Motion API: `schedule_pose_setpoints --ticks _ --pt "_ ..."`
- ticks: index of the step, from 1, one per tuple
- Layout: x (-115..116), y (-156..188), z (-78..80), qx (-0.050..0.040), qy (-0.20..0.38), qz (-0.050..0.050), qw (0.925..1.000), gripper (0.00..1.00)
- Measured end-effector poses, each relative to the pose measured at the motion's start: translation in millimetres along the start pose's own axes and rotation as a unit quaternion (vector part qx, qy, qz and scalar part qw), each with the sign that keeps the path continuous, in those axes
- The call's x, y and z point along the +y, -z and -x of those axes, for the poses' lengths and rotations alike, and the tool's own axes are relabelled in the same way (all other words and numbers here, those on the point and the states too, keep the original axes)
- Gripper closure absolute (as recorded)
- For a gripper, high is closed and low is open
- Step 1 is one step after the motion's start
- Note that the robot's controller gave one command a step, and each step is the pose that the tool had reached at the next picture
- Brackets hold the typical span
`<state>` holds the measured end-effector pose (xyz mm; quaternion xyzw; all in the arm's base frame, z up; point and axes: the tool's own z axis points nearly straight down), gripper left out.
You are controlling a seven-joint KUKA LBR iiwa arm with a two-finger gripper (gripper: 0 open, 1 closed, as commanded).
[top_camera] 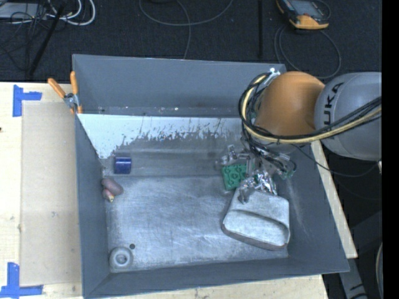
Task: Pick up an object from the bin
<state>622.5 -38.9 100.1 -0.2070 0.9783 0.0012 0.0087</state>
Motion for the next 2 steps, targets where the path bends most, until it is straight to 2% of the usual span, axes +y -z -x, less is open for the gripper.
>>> schedule_pose_setpoints --ticks 1,2 --pt "10.2 -3.7 -7.3 -0.0028 0.086 0.0 0.9963 0.0" --pt "-53.7 10.4 -26.9 0.0032 0.216 0.001 0.9763 0.0"
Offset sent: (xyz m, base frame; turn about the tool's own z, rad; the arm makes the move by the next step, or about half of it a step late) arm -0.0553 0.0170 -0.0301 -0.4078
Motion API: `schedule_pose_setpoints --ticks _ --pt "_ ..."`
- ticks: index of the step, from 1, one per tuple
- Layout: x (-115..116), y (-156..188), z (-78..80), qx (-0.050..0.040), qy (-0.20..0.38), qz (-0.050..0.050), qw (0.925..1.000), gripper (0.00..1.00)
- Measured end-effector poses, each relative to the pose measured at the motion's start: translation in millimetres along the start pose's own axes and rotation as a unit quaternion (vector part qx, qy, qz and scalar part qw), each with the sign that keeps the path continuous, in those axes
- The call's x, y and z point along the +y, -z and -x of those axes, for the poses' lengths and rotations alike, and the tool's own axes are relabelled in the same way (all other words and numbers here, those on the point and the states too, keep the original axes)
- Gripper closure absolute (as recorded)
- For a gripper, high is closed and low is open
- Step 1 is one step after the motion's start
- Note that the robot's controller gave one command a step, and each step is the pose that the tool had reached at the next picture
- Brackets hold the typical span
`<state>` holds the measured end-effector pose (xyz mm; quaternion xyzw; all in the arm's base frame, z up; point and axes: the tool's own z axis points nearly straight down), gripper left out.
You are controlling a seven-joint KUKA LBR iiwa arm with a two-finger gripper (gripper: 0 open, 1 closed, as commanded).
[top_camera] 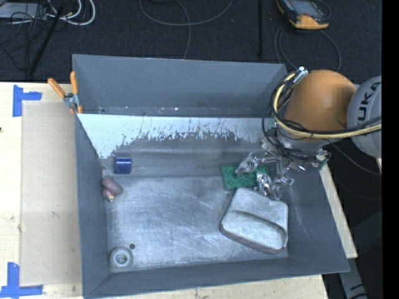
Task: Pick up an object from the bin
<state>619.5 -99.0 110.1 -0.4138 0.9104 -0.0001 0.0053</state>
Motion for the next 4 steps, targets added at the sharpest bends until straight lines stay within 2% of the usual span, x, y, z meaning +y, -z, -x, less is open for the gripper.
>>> schedule_pose_setpoints --ticks 1,2,3,4 --pt "-2.4 -35.5 2.1 0.0001 -0.08 -0.001 0.9968 0.0" --pt "-2.6 -30.7 8.3 -0.0071 -0.082 -0.003 0.9966 1.0" --pt "30.1 137.4 -50.9 0.0025 -0.088 -0.001 0.9961 1.0" --pt "108.7 32.9 -51.4 0.0082 -0.16 0.006 0.9871 1.0"
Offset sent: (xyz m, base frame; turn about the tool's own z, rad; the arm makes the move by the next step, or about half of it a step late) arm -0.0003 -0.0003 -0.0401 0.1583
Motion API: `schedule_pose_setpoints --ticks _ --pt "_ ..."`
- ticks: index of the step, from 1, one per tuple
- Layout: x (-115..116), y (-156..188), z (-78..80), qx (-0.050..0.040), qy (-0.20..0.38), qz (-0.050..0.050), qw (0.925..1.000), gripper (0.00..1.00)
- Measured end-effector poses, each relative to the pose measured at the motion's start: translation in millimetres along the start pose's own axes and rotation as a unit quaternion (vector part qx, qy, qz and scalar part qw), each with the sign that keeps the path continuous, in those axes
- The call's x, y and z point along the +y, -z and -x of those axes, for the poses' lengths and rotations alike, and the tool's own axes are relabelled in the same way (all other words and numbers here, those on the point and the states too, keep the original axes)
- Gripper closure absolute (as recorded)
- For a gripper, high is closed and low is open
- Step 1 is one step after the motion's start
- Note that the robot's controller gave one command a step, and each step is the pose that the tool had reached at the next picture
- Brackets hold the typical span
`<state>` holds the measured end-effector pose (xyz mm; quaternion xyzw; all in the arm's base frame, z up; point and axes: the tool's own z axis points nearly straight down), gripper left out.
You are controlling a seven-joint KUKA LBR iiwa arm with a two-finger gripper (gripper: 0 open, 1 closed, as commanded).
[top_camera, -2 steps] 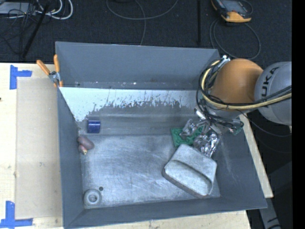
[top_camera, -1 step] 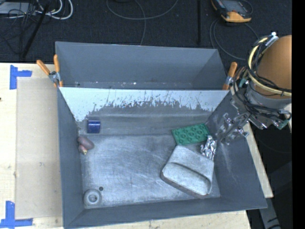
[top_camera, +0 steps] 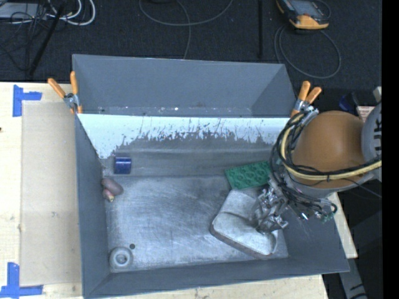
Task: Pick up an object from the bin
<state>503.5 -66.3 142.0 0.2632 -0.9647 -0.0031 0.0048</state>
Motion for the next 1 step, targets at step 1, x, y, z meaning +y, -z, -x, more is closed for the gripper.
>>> schedule_pose_setpoints --ticks 1 --pt "35.1 20.8 81.3 -0.0053 0.168 -0.004 0.9857 1.0"
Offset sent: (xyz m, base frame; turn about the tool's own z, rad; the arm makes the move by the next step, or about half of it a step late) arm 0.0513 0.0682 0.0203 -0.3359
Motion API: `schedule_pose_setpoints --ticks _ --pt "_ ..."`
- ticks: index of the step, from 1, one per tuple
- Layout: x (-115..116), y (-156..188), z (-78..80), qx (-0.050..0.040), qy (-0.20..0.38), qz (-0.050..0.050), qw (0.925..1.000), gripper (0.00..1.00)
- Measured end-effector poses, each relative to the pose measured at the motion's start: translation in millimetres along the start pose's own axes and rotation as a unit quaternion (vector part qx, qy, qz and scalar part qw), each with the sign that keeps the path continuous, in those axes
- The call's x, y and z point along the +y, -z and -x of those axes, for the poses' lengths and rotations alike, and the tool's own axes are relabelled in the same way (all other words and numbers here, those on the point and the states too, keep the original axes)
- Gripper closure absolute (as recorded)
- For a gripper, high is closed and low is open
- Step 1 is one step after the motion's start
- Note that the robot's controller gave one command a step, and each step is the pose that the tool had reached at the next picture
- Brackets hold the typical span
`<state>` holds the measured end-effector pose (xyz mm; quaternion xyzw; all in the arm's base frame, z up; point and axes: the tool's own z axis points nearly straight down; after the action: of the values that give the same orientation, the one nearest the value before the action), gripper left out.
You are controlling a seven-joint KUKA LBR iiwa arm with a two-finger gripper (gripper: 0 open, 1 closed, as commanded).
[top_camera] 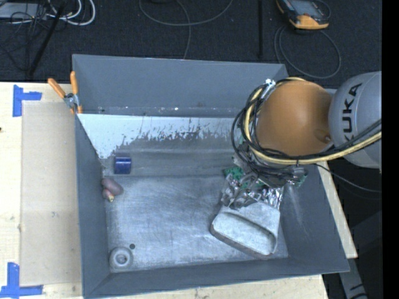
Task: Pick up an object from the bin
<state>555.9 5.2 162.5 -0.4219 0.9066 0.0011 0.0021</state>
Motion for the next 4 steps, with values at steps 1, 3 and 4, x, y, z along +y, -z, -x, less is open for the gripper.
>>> schedule_pose_setpoints --ticks 1,3,4 --pt "19.9 -39.4 7.7 0.0037 -0.173 0.001 0.985 1.0" --pt "21.5 -24.8 14.4 0.002 -0.212 0.0 0.9773 1.0" --pt "8.5 -35.8 8.2 0.0025 -0.23 0.0 0.9732 1.0"
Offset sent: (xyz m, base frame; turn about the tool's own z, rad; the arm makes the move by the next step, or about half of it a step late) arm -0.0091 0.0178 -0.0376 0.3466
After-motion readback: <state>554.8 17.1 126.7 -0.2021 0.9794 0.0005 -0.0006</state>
